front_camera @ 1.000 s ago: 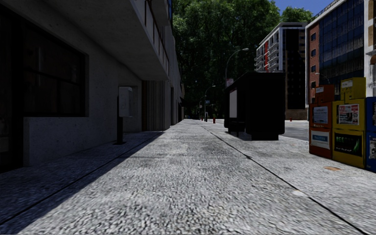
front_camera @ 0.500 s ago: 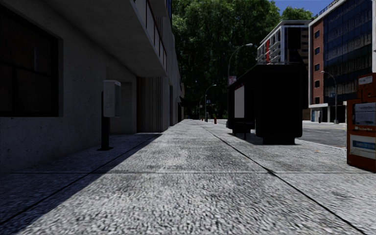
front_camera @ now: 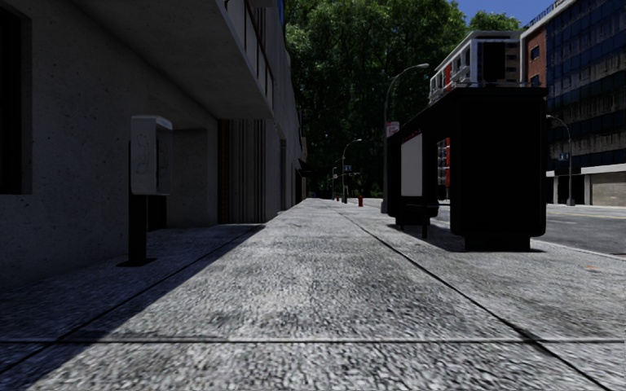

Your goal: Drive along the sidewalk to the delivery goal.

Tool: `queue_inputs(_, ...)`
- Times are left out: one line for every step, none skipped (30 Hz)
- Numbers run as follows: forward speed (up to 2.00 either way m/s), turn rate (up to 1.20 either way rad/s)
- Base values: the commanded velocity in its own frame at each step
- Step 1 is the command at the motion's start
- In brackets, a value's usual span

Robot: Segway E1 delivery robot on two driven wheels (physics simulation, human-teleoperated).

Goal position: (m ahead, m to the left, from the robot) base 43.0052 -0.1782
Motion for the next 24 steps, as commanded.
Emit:
queue_inputs(2.0,0.0)
queue_inputs(2.0,0.0)
queue_inputs(2.0,0.0)
queue_inputs(2.0,0.0)
queue_inputs(2.0,0.0)
queue_inputs(2.0,0.0)
queue_inputs(2.0,0.0)
queue_inputs(2.0,0.0)
queue_inputs(2.0,0.0)
queue_inputs(2.0,0.0)
queue_inputs(2.0,0.0)
queue_inputs(2.0,0.0)
queue_inputs(2.0,0.0)
queue_inputs(2.0,0.0)
queue_inputs(2.0,0.0)
queue_inputs(2.0,0.0)
queue_inputs(2.0,0.0)
queue_inputs(2.0,0.0)
queue_inputs(2.0,0.0)
queue_inputs(2.0,0.0)
queue_inputs(2.0,0.0)
queue_inputs(2.0,0.0)
queue_inputs(2.0,0.0)
queue_inputs(2.0,0.0)
